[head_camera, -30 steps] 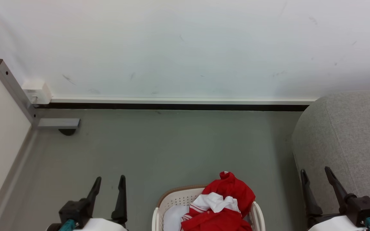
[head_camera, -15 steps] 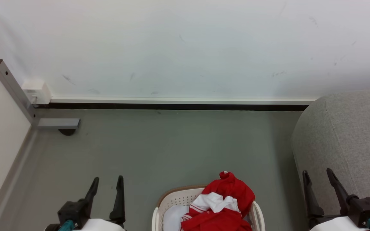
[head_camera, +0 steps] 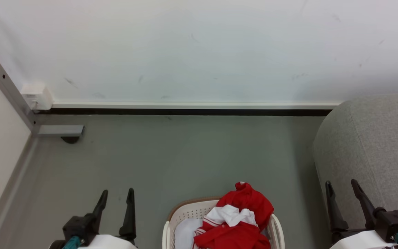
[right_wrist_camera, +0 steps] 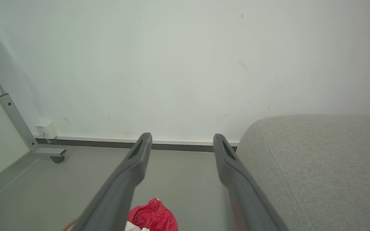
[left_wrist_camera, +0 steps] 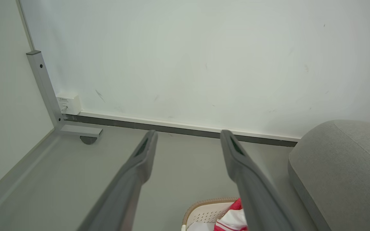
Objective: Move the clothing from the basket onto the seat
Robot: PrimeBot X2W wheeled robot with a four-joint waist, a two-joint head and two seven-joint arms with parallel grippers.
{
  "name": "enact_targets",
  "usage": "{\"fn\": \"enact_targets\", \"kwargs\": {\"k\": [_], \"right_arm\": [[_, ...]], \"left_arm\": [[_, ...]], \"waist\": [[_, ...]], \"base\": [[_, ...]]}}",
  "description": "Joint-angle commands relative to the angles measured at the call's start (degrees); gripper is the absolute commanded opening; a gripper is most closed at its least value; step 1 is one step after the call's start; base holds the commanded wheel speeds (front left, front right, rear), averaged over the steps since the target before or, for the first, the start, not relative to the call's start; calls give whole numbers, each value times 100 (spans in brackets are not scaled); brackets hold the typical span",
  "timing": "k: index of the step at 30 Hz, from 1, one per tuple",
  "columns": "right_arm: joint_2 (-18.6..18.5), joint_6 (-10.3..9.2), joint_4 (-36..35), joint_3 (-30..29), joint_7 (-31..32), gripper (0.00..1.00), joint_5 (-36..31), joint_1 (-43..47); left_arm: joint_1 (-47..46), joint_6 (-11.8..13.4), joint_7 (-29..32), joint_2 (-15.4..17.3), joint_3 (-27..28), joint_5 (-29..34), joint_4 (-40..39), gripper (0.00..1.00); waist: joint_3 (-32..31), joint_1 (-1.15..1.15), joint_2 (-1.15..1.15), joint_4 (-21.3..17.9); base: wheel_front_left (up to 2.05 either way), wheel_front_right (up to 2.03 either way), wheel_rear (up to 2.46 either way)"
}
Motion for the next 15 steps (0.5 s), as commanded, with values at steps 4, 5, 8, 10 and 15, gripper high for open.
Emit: {"fn": "enact_targets", "kwargs": {"k": [4,5,8,10,15], "right_arm": [[-4,-12,-77,-19,-1,100,50,-187],[-5,-12,-138,-41,-1,100,74,-254],[-3,-12,-231,-92,0,100,101,-433],[2,-12,-309,-113,0,100,115,-621],[10,-12,-496,-145,1,100,143,-1153]], "left_arm": [[-175,0,-6,42,-33,33,-54,100],[-303,-21,-6,42,-85,58,-78,100],[-556,-44,-6,40,-239,84,-115,100],[-782,-59,-6,40,-379,114,-137,100],[-1477,-121,-6,41,-853,274,14,100]], "waist": [[240,0,0,-58],[427,0,0,-88],[798,0,0,-145],[1106,0,0,-199],[1973,0,0,-341]], "base": [[0,0,0],[0,0,0],[0,0,0],[0,0,0],[0,0,0]]}}
